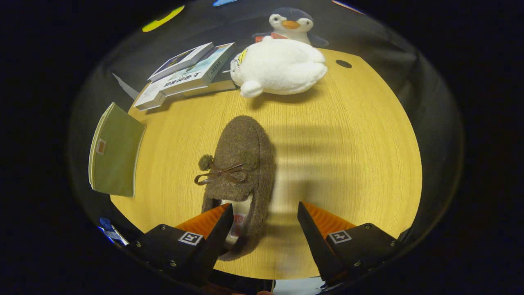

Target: Open the storage box then place both shoes into the box .Put the left shoe in first, then the right shoe, with the right side of both shoes facing outward in a uniform manner.

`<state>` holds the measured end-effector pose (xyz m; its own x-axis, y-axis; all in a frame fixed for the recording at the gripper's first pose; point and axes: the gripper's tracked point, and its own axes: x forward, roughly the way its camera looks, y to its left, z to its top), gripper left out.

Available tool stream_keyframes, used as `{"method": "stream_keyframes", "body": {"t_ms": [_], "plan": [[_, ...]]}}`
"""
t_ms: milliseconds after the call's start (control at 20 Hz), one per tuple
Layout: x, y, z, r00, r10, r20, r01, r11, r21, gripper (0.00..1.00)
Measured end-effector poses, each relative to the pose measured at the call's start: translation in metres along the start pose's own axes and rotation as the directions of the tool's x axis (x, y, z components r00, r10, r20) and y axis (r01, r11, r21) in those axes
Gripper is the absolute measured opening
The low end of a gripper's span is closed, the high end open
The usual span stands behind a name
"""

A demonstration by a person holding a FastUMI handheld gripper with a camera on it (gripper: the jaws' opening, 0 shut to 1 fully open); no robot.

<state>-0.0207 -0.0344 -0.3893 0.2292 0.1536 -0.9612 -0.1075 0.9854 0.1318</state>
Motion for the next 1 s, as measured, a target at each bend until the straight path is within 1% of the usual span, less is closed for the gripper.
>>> {"method": "stream_keyframes", "body": {"t_ms": [50, 100, 150, 200, 250, 300, 350, 400, 450, 500, 600, 700, 850, 1000], "plan": [[0.005, -0.002, 0.003, 1.000, -0.005, 0.000, 0.005, 1.000, 0.017, 0.89], [0.010, -0.005, 0.006, 1.000, -0.013, 0.003, 0.013, 0.999, 0.032, 0.88], [0.013, -0.008, 0.009, 1.000, -0.020, 0.000, 0.020, 0.998, 0.052, 0.81], [0.018, -0.004, 0.008, 1.000, 0.005, -0.010, -0.004, 0.998, 0.071, 0.75], [0.020, 0.005, 0.009, 0.998, 0.063, -0.016, -0.061, 0.994, 0.095, 0.68], [0.019, 0.008, 0.007, 0.998, 0.062, -0.024, -0.058, 0.991, 0.121, 0.45], [0.021, 0.007, 0.009, 0.999, 0.045, -0.028, -0.041, 0.992, 0.115, 0.21], [0.020, 0.003, 0.012, 1.000, 0.016, -0.026, -0.013, 0.990, 0.139, 0.21], [0.018, 0.003, 0.012, 0.999, 0.005, -0.038, 0.000, 0.989, 0.147, 0.05], [0.011, 0.007, 0.012, 0.999, 0.020, -0.049, -0.012, 0.988, 0.153, 0.05], [0.000, 0.022, 0.018, 0.996, 0.073, -0.049, -0.063, 0.981, 0.182, 0.05], [-0.014, 0.031, 0.027, 0.996, 0.082, -0.040, -0.073, 0.981, 0.177, 0.05], [-0.041, 0.055, 0.043, 0.995, 0.099, -0.013, -0.097, 0.986, 0.133, 0.05], [-0.068, 0.080, 0.061, 0.995, 0.090, 0.033, -0.092, 0.993, 0.068, 0.05]]}}
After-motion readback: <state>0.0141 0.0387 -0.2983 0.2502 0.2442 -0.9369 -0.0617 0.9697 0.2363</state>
